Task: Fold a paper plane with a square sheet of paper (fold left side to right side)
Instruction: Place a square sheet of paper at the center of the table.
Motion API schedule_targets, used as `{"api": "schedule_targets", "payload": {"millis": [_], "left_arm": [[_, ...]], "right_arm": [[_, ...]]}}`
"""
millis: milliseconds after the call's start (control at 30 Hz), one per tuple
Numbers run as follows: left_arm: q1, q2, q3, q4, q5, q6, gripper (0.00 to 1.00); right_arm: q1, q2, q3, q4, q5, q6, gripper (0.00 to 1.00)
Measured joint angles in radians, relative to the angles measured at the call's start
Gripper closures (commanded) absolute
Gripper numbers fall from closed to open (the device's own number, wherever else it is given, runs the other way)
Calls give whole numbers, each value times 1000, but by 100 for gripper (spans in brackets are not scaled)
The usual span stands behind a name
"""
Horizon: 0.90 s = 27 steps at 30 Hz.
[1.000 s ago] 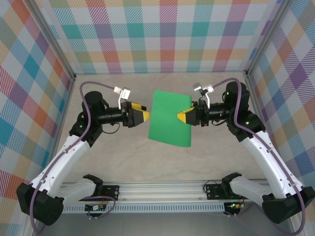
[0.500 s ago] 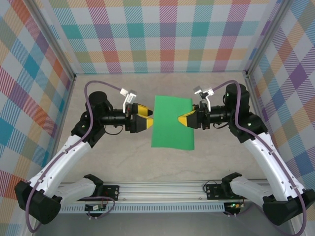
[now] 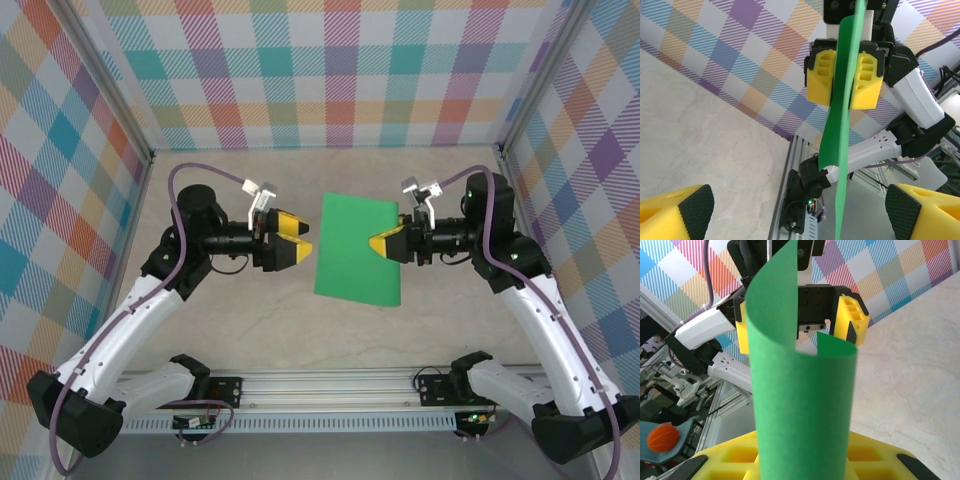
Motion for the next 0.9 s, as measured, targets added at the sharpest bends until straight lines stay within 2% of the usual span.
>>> {"api": "schedule_targets", "payload": {"millis": [267, 367, 467, 600, 667, 700, 833, 900], "left_arm": [[-52, 19, 12, 8, 3, 0, 10], [-70, 37, 19, 10, 3, 0, 19], [-79, 51, 20, 11, 3, 3, 39], [-90, 71, 25, 12, 2, 4, 82], [-93, 78, 25, 11, -2, 3, 99], [-94, 80, 25, 8, -13, 5, 100], [-95, 85, 25, -37, -92, 7, 100], [-95, 94, 14, -47, -125, -4, 100]], "right_arm": [[5, 21, 0, 56, -12, 39, 72], [14, 36, 0, 76, -13, 48, 72], [24, 48, 0, 87, -12, 52, 72], [30, 54, 0, 95, -9, 57, 65], [31, 55, 0, 96, 0, 63, 59], [31, 55, 0, 93, 11, 63, 55], [31, 54, 0, 37, 105, 33, 22], [28, 50, -1, -3, 180, 20, 9]]}}
